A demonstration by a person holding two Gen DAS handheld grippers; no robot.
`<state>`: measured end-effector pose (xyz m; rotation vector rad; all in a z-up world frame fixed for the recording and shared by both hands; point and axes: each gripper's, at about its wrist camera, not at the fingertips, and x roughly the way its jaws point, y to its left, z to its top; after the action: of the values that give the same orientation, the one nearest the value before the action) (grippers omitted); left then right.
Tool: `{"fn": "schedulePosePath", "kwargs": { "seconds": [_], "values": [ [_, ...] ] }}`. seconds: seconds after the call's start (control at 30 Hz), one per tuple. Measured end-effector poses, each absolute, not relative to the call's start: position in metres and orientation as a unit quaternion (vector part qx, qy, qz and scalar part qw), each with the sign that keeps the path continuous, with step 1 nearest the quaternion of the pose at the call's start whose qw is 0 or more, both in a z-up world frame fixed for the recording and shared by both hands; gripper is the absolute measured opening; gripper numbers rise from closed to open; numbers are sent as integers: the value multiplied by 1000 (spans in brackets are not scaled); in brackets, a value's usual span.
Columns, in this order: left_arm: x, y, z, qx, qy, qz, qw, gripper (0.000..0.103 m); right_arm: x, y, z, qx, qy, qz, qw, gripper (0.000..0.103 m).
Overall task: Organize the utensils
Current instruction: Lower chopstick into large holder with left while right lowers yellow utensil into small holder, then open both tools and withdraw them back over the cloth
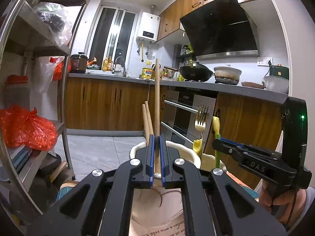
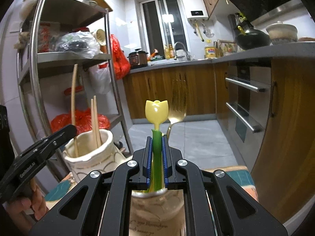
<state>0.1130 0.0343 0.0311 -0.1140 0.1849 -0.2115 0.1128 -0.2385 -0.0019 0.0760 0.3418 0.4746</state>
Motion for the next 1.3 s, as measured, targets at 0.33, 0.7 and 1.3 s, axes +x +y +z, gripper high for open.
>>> {"fn": "schedulePosePath", "kwargs": {
  "seconds": [0.33,0.7,1.3],
  "values": [
    [108,39,29,-64,90,-92,990,5,115,-249,-8,54,194,215,956,10],
    [111,44,27,-73,98,-86,989,7,118,-252,-13,72,203,217,952,10],
    [110,47,25,-77,96,-82,989,32,125,-251,-16,71,224,200,951,18]
  ]
}}
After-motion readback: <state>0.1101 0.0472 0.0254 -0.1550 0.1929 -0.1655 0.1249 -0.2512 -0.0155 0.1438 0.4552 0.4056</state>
